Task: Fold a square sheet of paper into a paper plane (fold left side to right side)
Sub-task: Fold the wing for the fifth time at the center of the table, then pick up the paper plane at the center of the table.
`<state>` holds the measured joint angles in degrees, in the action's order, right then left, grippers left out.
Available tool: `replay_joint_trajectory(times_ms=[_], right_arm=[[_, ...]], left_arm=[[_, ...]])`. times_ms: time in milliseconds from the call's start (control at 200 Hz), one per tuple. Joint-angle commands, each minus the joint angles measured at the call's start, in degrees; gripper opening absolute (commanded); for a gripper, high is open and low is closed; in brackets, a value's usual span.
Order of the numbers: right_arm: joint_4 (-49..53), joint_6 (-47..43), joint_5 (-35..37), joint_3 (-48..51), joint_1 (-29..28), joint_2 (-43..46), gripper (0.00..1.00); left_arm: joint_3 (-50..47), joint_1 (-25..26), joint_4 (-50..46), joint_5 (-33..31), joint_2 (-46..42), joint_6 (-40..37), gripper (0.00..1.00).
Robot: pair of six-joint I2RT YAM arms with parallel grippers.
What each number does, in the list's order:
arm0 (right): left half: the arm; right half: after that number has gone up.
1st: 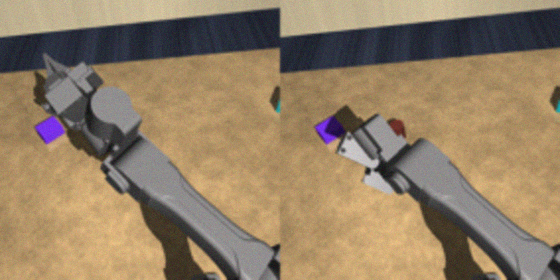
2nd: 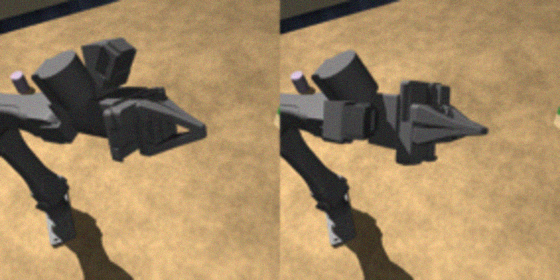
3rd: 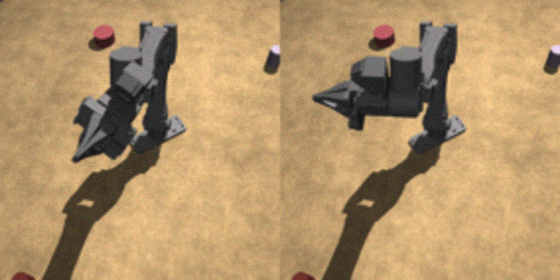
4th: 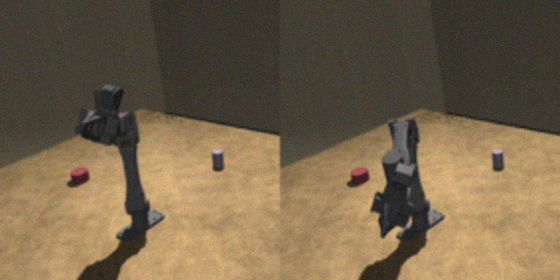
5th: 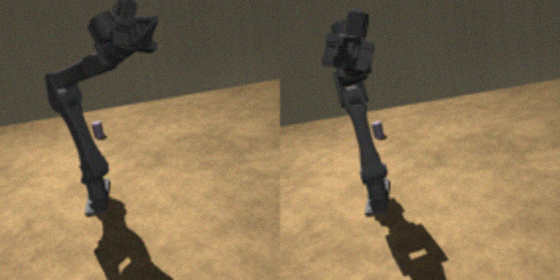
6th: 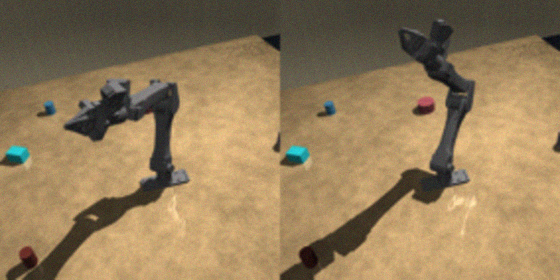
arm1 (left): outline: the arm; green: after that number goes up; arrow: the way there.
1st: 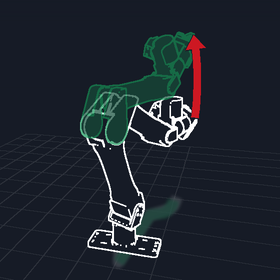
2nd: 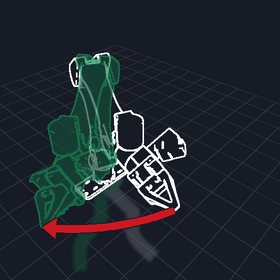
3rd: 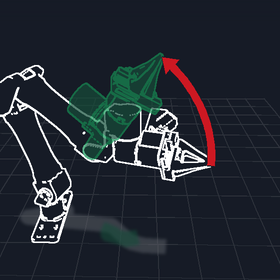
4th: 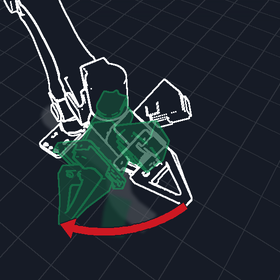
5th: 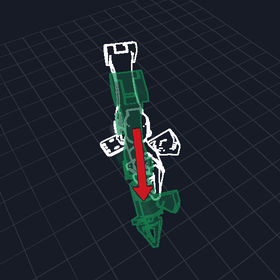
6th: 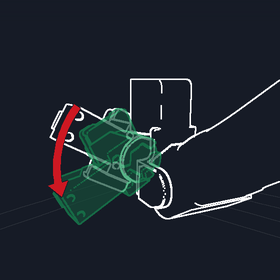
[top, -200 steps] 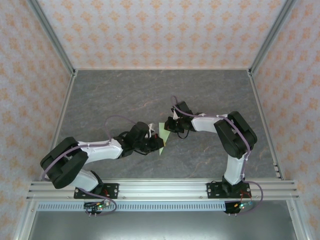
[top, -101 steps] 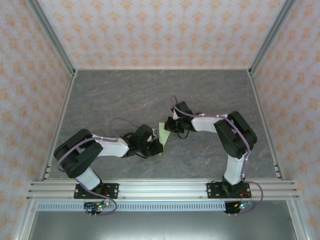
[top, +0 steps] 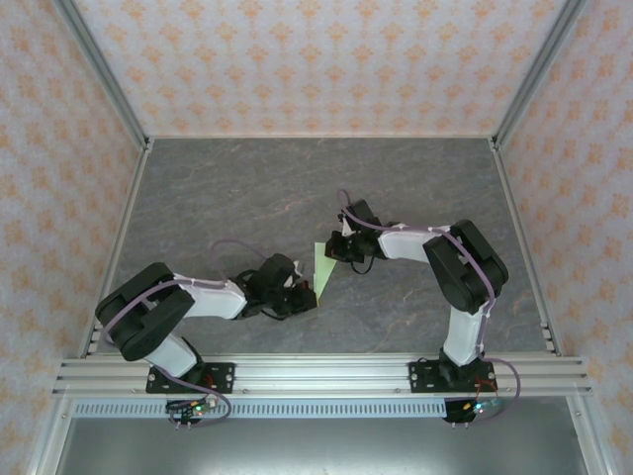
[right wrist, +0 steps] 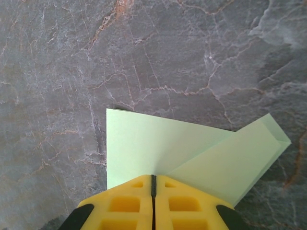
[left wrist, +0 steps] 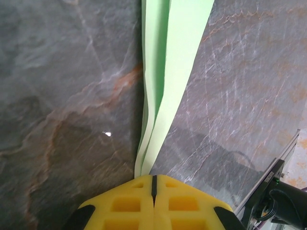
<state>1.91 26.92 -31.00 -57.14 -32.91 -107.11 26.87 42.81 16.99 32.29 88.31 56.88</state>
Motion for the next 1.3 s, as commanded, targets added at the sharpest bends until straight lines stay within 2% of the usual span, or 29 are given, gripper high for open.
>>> replay_joint_trajectory(times_ms=[0, 145, 310, 385, 495, 596, 766, 881, 971, 1066, 1176, 1291], right_arm=[[6.2, -1.31, 5.69, 0.38, 0.12, -2.94, 0.09], [4.88, -1.03, 4.05, 0.37, 0.12, -2.4, 0.1], [4.27, -1.15, 2.39, -1.97, 0.09, 0.42, 0.16], [5.75, -1.85, 3.43, -3.8, 0.11, 3.07, 0.26], [10.73, -2.35, 8.54, -5.84, 0.12, 8.28, 0.37], [15.11, -1.06, 13.7, -5.13, -0.27, 13.87, 0.46], [22.75, 2.35, 25.23, -3.32, -5.06, 20.08, 0.61], [22.19, 7.48, 28.61, -1.26, -9.61, 20.24, 0.73], [20.8, 10.38, 30.83, -0.98, -13.57, 17.9, 0.8], [21.71, 12.23, 33.36, -2.97, -16.14, 13.74, 0.82], [24.49, 12.64, 35.92, -6.7, -17.53, 7.97, 0.8], [25.69, 12.83, 36.04, -9.01, -18.13, 4.31, 0.67]], left_arm=[[-2.96, 1.87, -6.01, -1.31, -0.41, -0.4, 0.0], [-3.9, 2.12, -4.42, -1.54, -2.59, 0.86, 0.0], [-0.09, 2.16, -12.77, -5.11, -11.12, -2.58, 0.0], [3.48, 2.18, -21.43, -9.84, -16.33, -6.53, 0.02], [9.53, 2.16, -35.61, -21.96, -22.52, -12.93, 0.08], [12.43, 2.11, -40.67, -30.41, -26.4, -15.74, 0.16], [15.54, 2.1, -41.57, -38.09, -27.37, -18.06, 0.31], [17.69, 2.0, -43.43, -44.45, -27.17, -18.32, 0.55], [18.04, 1.98, -43.81, -48.08, -27.87, -17.87, 0.66], [17.47, 2.0, -44.06, -49.77, -28.78, -17.05, 0.74], [15.99, 2.01, -43.56, -49.85, -29.72, -16.4, 0.77], [14.89, 2.0, -43.89, -49.93, -30.99, -16.73, 0.83]])
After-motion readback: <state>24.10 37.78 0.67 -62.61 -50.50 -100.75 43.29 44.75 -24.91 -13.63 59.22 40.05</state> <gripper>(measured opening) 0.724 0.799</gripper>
